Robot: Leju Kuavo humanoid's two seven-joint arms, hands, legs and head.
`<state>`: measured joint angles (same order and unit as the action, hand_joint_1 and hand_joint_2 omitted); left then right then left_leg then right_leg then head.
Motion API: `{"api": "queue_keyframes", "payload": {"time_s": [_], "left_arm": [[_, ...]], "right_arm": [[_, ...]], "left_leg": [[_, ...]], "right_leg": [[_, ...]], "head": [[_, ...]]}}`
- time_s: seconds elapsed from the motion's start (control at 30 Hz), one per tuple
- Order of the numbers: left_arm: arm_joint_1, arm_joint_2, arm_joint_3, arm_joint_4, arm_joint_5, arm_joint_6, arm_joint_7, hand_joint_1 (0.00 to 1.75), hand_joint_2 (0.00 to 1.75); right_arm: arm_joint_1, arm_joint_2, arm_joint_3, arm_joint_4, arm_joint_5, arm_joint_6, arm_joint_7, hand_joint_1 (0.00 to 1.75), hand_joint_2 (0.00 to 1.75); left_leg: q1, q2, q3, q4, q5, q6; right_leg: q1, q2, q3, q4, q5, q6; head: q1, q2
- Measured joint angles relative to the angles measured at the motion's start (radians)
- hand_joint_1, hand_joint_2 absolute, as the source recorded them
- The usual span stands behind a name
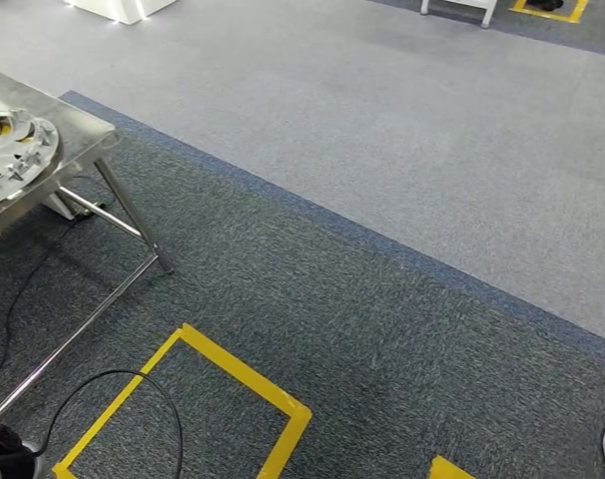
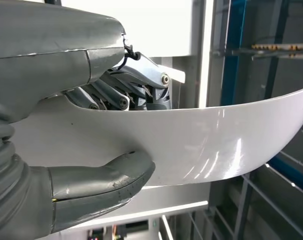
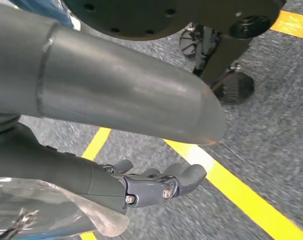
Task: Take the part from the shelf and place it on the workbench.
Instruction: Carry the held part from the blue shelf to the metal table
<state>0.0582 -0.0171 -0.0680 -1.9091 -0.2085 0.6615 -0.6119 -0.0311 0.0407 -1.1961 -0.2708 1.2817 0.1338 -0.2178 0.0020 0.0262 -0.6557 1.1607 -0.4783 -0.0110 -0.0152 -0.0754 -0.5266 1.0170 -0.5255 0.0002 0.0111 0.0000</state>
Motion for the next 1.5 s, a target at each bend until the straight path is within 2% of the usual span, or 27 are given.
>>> {"api": "queue_keyframes", "payload": {"time_s": [0.07,0.1,0.17,0.2,0.27,0.3,0.33,0.37,0.4,0.43,0.5,0.57,0.9,0.97,1.03,1.07,1.1,1.17,1.2,1.23,1.3,1.33,1.37,1.4,1.43,1.47,1.5], "left_arm": [[-0.006,0.0,-0.005,0.002,-0.002,0.0,0.0,1.75,1.75],[-0.009,0.0,-0.008,0.002,-0.004,0.0,-0.001,1.75,1.75],[-0.01,0.001,-0.011,0.003,-0.007,0.001,-0.001,1.75,1.75],[-0.009,0.001,-0.012,0.003,-0.008,0.001,-0.002,1.75,1.75],[-0.012,0.001,-0.014,0.003,-0.009,0.001,-0.002,1.75,1.75],[-0.012,0.001,-0.016,0.003,-0.009,0.001,-0.002,1.75,1.75],[-0.013,0.001,-0.017,0.004,-0.009,0.002,-0.002,1.75,1.75],[-0.012,0.001,-0.018,0.004,-0.01,0.002,-0.002,1.75,1.75],[-0.012,0.001,-0.018,0.005,-0.01,0.002,-0.002,1.75,1.75],[-0.012,0.001,-0.018,0.006,-0.01,0.002,-0.001,1.75,1.75],[-0.012,0.001,-0.02,0.008,-0.01,0.002,-0.001,1.75,1.75],[-0.012,0.001,-0.021,0.008,-0.01,0.002,0.0,1.75,1.75],[-0.012,0.001,-0.021,0.008,-0.01,0.002,0.0,1.75,1.75],[-0.012,0.001,-0.021,0.008,-0.01,0.002,0.0,1.75,1.75],[-0.013,0.001,-0.022,0.009,-0.01,0.002,0.001,1.75,1.75],[-0.013,0.001,-0.022,0.01,-0.01,0.002,0.002,1.75,1.75],[-0.014,0.002,-0.022,0.011,-0.01,0.002,0.003,1.75,1.75],[-0.016,0.003,-0.022,0.014,-0.01,0.002,0.005,1.75,1.75],[-0.018,0.004,-0.022,0.017,-0.01,0.002,0.005,1.75,1.75],[-0.02,0.004,-0.022,0.02,-0.011,0.002,0.006,1.75,1.75],[-0.024,0.004,-0.024,0.022,-0.014,0.002,0.007,1.75,1.75],[-0.026,0.004,-0.025,0.023,-0.015,0.002,0.007,1.75,1.75],[-0.027,0.003,-0.026,0.024,-0.015,0.001,0.007,1.75,1.75],[-0.026,0.003,-0.026,0.025,-0.015,0.001,0.007,1.75,1.75],[-0.026,0.003,-0.026,0.026,-0.016,0.002,0.007,1.75,1.75],[-0.026,0.003,-0.027,0.027,-0.016,0.002,0.007,1.75,1.75],[-0.026,0.003,-0.027,0.027,-0.017,0.002,0.007,1.75,1.75]], "right_arm": [[-0.001,0.003,0.0,0.001,0.002,0.0,-0.001,0.0,0.0],[-0.001,0.004,0.0,0.001,0.003,0.0,-0.001,0.0,0.0],[-0.002,0.006,0.0,0.002,0.004,-0.001,-0.001,0.0,0.0],[-0.004,0.006,0.0,0.002,0.004,-0.001,-0.001,0.0,0.0],[-0.007,0.006,0.0,0.002,0.004,-0.001,-0.002,0.0,0.0],[-0.007,0.006,0.0,0.003,0.004,-0.001,-0.002,0.0,0.0],[-0.004,0.006,0.0,0.003,0.004,-0.001,-0.002,0.0,0.0],[0.0,0.006,0.0,0.004,0.005,0.0,-0.002,0.0,0.0],[0.002,0.006,0.0,0.004,0.005,0.001,-0.002,0.0,0.0],[0.003,0.007,0.0,0.004,0.006,0.001,-0.002,0.0,0.0],[0.002,0.007,0.0,0.004,0.007,0.002,-0.002,0.0,0.0],[0.001,0.007,0.0,0.004,0.008,0.002,-0.002,0.0,0.0],[0.001,0.007,0.0,0.004,0.008,0.002,-0.002,0.0,0.0],[0.001,0.007,0.0,0.004,0.008,0.002,-0.002,0.0,0.0],[0.002,0.007,0.0,0.005,0.008,0.002,-0.002,0.0,0.0],[0.002,0.007,0.0,0.005,0.008,0.002,-0.002,0.0,0.0],[0.001,0.007,0.0,0.005,0.008,0.002,-0.003,0.0,0.0],[0.002,0.008,0.0,0.004,0.008,0.003,-0.005,0.0,0.0],[0.002,0.008,0.0,0.004,0.008,0.003,-0.006,0.0,0.0],[0.002,0.008,0.0,0.004,0.008,0.005,-0.006,0.0,0.0],[-0.003,0.008,0.0,0.005,0.009,0.008,-0.007,0.0,0.0],[-0.003,0.008,0.0,0.005,0.009,0.009,-0.006,0.0,0.0],[-0.001,0.008,0.0,0.005,0.007,0.009,-0.005,0.0,0.0],[0.002,0.009,0.0,0.005,0.005,0.009,-0.004,0.0,0.0],[0.003,0.009,0.0,0.005,0.002,0.008,-0.002,0.0,0.0],[0.003,0.009,0.0,0.005,-0.001,0.007,-0.002,0.0,0.0],[0.002,0.009,0.0,0.005,-0.003,0.005,-0.002,0.0,0.0]], "left_leg": [[-0.011,0.048,0.048,-0.102,0.029,0.012],[-0.016,0.059,0.054,-0.119,0.024,0.018],[-0.017,0.038,0.054,-0.127,0.02,0.03],[-0.014,0.024,0.056,-0.131,0.021,0.035],[-0.008,0.0,0.063,-0.138,0.024,0.047],[-0.007,-0.012,0.064,-0.139,0.023,0.051],[-0.007,-0.026,0.064,-0.139,0.022,0.054],[-0.007,-0.041,0.064,-0.139,0.022,0.055],[-0.007,-0.057,0.065,-0.138,0.021,0.056],[-0.007,-0.073,0.067,-0.138,0.021,0.055],[-0.007,-0.099,0.072,-0.138,0.019,0.053],[-0.006,-0.109,0.074,-0.138,0.018,0.051],[-0.006,-0.11,0.075,-0.138,0.018,0.051],[-0.005,-0.114,0.075,-0.137,0.017,0.049],[-0.003,-0.133,0.071,-0.135,0.016,0.04],[-0.002,-0.147,0.068,-0.135,0.017,0.032],[-0.002,-0.143,0.062,-0.125,0.012,0.022],[0.002,-0.088,-0.005,0.011,-0.047,0.002],[0.002,-0.037,-0.007,0.018,-0.042,-0.002],[0.0,-0.005,-0.004,0.007,-0.034,0.004],[-0.001,0.008,0.063,-0.138,0.032,0.034],[-0.002,-0.006,0.067,-0.147,0.028,0.048],[0.001,-0.021,0.069,-0.149,0.029,0.054],[0.0,-0.03,0.069,-0.149,0.028,0.055],[0.0,-0.037,0.07,-0.148,0.028,0.055],[-0.001,-0.043,0.071,-0.148,0.027,0.055],[-0.001,-0.047,0.073,-0.148,0.026,0.054]], "right_leg": [[0.006,-0.021,0.007,0.001,-0.008,0.009],[0.009,-0.033,0.009,0.001,-0.012,0.014],[0.011,-0.056,0.013,-0.001,-0.019,0.025],[0.01,-0.048,0.014,0.004,-0.027,0.03],[0.006,0.008,-0.014,0.065,-0.063,0.038],[0.005,0.042,-0.045,0.129,-0.091,0.039],[0.005,0.061,-0.086,0.201,-0.119,0.04],[0.005,0.07,-0.123,0.259,-0.134,0.04],[0.005,0.074,-0.148,0.289,-0.13,0.04],[0.005,0.076,-0.153,0.276,-0.104,0.039],[0.004,0.087,-0.121,0.173,-0.024,0.035],[0.003,0.097,-0.095,0.105,0.017,0.032],[0.003,0.1,-0.092,0.098,0.021,0.032],[0.001,0.117,-0.08,0.068,0.034,0.031],[-0.001,0.146,-0.057,0.025,0.037,0.029],[0.0,0.149,-0.048,0.013,0.035,0.025],[-0.001,0.141,-0.038,0.002,0.032,0.019],[-0.001,0.084,-0.025,-0.007,0.03,0.003],[-0.001,0.048,-0.014,-0.01,0.023,0.0],[0.003,0.003,0.0,-0.013,0.013,0.007],[0.006,0.01,-0.018,0.064,-0.048,0.031],[0.007,0.031,-0.051,0.135,-0.086,0.041],[0.006,0.067,-0.097,0.219,-0.12,0.044],[0.005,0.073,-0.13,0.272,-0.132,0.044],[0.006,0.074,-0.152,0.299,-0.131,0.044],[0.006,0.075,-0.157,0.291,-0.111,0.043],[0.005,0.075,-0.146,0.249,-0.077,0.042]], "head": [[0.0,0.0],[0.001,0.0],[0.003,0.0],[0.005,0.0],[0.011,0.0],[0.015,0.0],[0.017,0.0],[0.018,0.0],[0.019,0.0],[0.02,0.0],[0.02,0.0],[0.021,0.0],[0.021,0.0],[0.021,0.0],[0.02,0.0],[0.019,0.0],[0.017,0.0],[0.01,0.0],[0.007,0.0],[0.006,0.0],[0.013,0.0],[0.017,0.0],[0.021,0.0],[0.022,0.0],[0.022,0.0],[0.023,0.0],[0.023,0.0]]}}
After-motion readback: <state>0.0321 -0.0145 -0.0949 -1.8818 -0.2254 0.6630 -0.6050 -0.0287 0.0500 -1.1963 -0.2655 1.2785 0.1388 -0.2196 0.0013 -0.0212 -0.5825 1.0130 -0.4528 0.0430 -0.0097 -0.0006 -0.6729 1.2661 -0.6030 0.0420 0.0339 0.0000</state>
